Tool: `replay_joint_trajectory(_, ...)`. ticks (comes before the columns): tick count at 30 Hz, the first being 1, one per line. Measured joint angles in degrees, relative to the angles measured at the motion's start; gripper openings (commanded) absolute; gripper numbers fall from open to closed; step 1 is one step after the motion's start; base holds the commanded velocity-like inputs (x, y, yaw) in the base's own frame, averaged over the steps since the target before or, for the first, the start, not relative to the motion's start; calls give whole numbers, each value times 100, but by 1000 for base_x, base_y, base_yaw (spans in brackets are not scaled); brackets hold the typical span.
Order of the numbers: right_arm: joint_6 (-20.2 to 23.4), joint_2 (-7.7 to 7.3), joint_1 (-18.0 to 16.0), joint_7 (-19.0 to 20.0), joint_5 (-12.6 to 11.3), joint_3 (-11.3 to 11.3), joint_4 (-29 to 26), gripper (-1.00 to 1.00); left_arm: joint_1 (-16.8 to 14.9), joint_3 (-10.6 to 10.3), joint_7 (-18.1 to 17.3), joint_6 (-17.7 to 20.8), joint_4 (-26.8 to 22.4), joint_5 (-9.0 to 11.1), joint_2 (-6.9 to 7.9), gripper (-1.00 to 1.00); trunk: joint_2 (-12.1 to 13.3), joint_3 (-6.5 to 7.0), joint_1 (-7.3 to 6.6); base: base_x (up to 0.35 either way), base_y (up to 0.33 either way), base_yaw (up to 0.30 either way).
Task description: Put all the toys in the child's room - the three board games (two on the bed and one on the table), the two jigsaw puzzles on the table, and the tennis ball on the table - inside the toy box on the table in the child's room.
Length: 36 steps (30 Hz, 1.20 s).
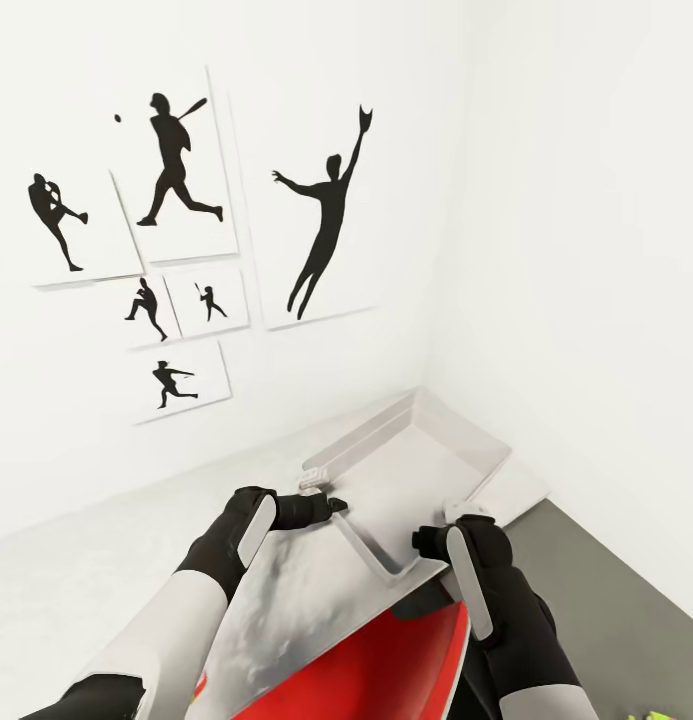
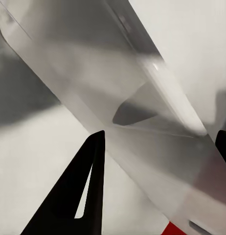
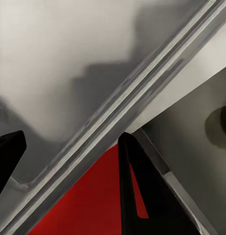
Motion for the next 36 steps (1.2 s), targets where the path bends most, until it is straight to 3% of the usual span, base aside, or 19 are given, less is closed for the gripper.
replay_joint_trajectory(9, -22, -2, 0, 10, 15, 6, 1, -100, 0, -7, 1, -22, -1, 11, 1, -100, 1, 0, 1, -75, 48, 0)
replay_joint_trajectory(36, -3, -2, 0, 9, 44, 12, -33, -100, 1, -17, 0, -37, -1, 51, 2, -100, 0, 0, 0, -112, 155, 0)
